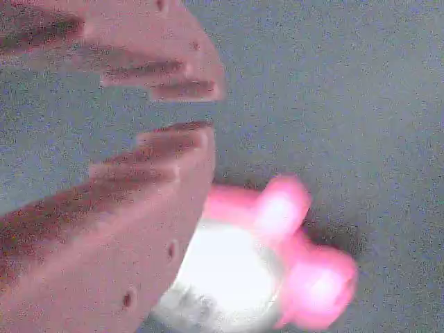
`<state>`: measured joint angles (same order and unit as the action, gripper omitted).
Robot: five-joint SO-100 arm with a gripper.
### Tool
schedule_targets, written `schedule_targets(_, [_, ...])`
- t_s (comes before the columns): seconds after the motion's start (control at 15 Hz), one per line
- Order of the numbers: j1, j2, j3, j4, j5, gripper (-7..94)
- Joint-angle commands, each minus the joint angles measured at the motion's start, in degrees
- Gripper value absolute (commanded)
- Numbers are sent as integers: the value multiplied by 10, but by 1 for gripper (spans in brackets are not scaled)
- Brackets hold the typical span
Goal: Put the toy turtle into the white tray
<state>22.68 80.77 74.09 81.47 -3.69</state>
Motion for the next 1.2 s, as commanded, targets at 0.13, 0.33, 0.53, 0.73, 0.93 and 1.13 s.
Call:
schedule_targets(0.13, [33,-98,-202,8,-1,0])
schedule_targets(0.33, [49,-157,-270,10,7,0])
schedule_targets(0.53, [69,-207,-329,18,2,1])
schedule_targets(0.73, [88,-254,-391,50,-9,17])
schedule_targets(0.93, [104,-283,-428,64,-16,39])
schedule_targets(1.13, [106,-330,-480,82,-25,42])
